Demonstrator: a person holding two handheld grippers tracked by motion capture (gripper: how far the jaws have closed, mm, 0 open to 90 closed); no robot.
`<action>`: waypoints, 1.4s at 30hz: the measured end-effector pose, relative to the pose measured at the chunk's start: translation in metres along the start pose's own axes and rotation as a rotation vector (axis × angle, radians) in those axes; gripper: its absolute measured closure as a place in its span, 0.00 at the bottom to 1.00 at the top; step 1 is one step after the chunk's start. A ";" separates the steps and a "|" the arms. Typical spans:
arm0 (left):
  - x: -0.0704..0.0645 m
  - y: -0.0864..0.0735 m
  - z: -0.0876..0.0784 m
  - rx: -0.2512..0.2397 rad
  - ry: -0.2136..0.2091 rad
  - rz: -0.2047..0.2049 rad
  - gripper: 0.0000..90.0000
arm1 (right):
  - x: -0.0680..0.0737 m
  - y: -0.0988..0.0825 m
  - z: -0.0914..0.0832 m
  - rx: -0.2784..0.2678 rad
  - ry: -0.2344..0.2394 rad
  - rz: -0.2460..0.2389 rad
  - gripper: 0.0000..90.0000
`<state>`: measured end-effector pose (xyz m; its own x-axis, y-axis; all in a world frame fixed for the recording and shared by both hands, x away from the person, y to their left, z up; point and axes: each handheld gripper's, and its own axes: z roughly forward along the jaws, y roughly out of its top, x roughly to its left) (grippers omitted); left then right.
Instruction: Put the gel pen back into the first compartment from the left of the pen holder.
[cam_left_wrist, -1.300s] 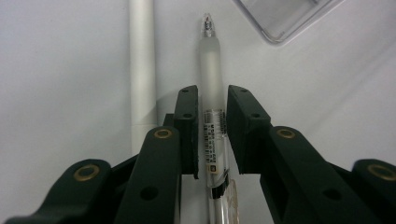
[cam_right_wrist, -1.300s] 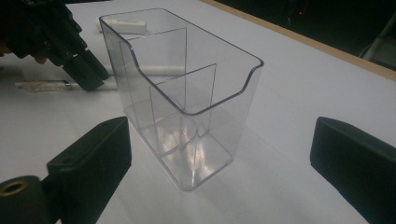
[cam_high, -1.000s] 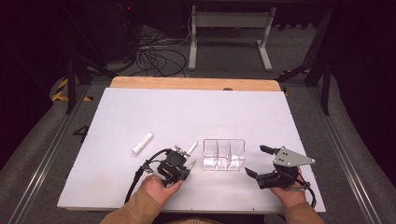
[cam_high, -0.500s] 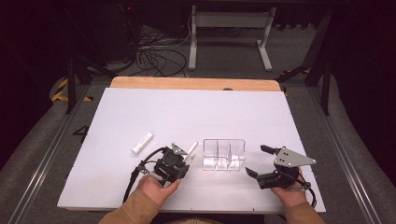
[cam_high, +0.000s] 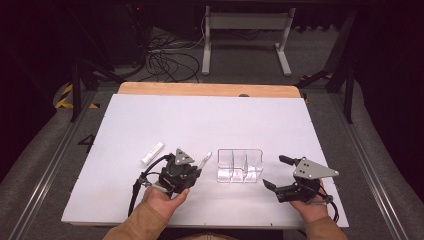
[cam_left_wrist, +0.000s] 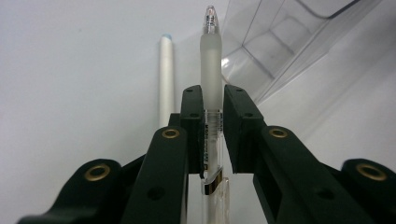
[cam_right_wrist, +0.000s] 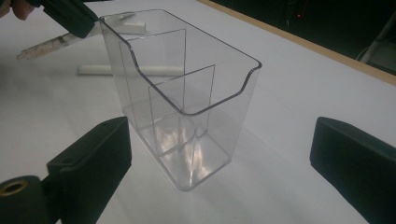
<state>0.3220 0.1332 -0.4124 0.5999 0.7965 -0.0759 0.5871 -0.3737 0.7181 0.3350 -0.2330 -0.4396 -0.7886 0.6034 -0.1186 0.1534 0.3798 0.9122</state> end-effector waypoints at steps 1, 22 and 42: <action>0.000 0.000 -0.002 -0.019 -0.001 -0.005 0.88 | 0.000 0.000 0.000 0.000 0.000 0.000 0.07; 0.000 0.010 -0.029 -0.293 -0.027 -0.010 0.88 | 0.000 0.000 0.000 -0.004 0.000 0.009 0.07; -0.004 0.022 -0.038 -0.408 -0.063 -0.009 0.88 | 0.000 0.000 0.000 -0.002 0.001 0.005 0.07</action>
<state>0.3117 0.1399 -0.3698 0.6356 0.7632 -0.1167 0.3365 -0.1378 0.9315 0.3354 -0.2332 -0.4397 -0.7882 0.6049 -0.1138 0.1565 0.3758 0.9134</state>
